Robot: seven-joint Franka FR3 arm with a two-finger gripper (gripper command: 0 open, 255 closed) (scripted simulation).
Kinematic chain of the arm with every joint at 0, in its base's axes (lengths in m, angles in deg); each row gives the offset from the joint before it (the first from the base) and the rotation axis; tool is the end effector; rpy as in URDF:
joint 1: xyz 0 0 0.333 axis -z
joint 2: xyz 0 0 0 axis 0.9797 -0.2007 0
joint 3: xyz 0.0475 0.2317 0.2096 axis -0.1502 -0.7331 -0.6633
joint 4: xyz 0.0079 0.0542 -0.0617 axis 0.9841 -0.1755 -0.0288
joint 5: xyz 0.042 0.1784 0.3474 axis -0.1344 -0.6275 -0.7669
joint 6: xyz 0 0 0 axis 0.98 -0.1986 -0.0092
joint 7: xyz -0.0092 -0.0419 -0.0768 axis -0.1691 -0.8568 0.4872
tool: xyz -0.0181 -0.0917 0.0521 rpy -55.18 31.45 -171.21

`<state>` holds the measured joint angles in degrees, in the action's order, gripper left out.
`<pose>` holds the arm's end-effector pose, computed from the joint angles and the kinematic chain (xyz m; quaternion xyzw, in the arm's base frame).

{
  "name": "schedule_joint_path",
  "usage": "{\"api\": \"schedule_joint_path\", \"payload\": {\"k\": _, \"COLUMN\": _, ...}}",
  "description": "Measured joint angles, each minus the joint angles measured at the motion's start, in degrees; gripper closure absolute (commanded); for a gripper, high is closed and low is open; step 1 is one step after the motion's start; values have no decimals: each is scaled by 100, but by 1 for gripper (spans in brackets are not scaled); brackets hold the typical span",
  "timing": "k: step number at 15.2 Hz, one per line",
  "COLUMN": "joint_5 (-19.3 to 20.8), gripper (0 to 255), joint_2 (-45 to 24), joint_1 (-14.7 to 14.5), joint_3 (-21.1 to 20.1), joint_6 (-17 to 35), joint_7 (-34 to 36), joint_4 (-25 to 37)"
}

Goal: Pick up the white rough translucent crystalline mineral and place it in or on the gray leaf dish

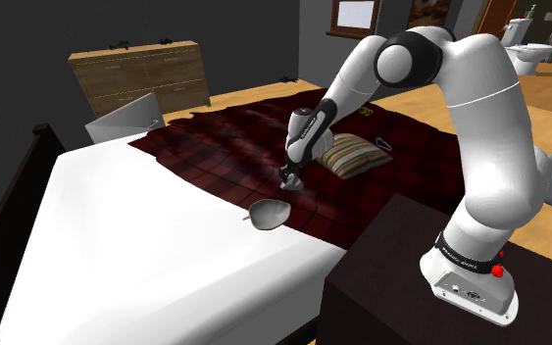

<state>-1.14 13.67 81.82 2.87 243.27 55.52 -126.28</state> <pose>0.6045 -0.0424 0.1555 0.9935 -0.0533 0.1002 0.0063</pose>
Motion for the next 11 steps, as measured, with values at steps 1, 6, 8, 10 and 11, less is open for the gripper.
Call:
{"api": "schedule_joint_path", "payload": {"k": 1, "joint_5": 0, "gripper": 255, "joint_2": 2, "joint_1": 0, "joint_3": 1, "joint_6": 0, "joint_7": 0, "joint_4": -2}}
{"api": "schedule_joint_path", "payload": {"k": 6, "joint_5": 0, "gripper": 255, "joint_2": 2, "joint_1": 4, "joint_3": 2, "joint_6": -1, "joint_7": -3, "joint_4": 0}}
{"api": "schedule_joint_path", "payload": {"k": 8, "joint_5": 0, "gripper": 255, "joint_2": 0, "joint_1": 4, "joint_3": 3, "joint_6": 0, "joint_7": -1, "joint_4": 3}}
{"api": "schedule_joint_path", "payload": {"k": 10, "joint_5": 0, "gripper": 255, "joint_2": 83, "joint_1": 1, "joint_3": 3, "joint_6": -69, "joint_7": 0, "joint_4": -22}}
{"api": "schedule_joint_path", "payload": {"k": 11, "joint_5": 1, "gripper": 255, "joint_2": 136, "joint_1": -2, "joint_3": 4, "joint_6": -109, "joint_7": 3, "joint_4": -37}}
